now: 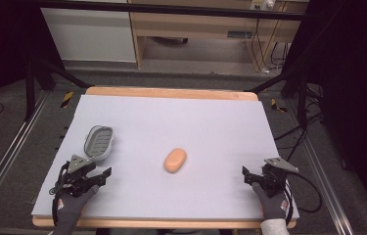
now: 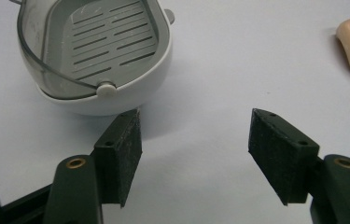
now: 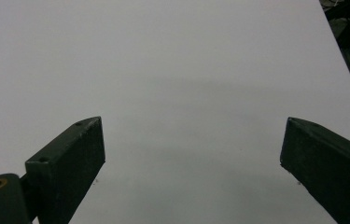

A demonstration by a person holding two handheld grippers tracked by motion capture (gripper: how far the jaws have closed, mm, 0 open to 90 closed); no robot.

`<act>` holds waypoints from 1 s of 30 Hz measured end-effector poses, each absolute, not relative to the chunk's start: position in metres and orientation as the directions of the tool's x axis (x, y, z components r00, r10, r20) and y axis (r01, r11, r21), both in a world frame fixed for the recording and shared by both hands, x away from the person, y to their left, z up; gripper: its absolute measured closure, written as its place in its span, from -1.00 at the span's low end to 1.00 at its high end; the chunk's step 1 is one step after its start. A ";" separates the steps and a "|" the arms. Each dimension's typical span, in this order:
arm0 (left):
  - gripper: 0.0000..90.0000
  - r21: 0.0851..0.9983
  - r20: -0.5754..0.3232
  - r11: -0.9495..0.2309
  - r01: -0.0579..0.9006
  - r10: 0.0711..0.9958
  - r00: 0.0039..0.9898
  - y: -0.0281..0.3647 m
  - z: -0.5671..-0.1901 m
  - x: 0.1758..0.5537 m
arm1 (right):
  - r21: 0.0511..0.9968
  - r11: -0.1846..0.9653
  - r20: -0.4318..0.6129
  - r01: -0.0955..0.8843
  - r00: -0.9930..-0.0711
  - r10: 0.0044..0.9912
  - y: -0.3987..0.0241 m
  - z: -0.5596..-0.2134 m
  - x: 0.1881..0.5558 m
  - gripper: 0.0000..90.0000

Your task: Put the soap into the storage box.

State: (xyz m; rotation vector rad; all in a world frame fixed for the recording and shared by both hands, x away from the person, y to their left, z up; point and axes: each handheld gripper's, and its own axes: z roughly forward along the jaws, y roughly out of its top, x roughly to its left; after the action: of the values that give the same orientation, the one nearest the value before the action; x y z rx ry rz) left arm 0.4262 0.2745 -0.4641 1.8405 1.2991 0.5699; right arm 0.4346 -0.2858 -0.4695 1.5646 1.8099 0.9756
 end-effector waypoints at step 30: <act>-0.30 0.825 -0.092 -0.188 0.533 0.886 0.454 0.241 -0.448 0.423 | 0.804 0.103 0.014 0.585 -0.193 0.981 -0.274 -0.469 0.433 -0.86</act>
State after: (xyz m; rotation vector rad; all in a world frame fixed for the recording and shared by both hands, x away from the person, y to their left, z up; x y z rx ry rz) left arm 0.4225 0.2406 -0.4484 1.8574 1.1984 0.5260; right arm 0.4331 -0.2739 -0.4693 1.5268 1.8419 0.9428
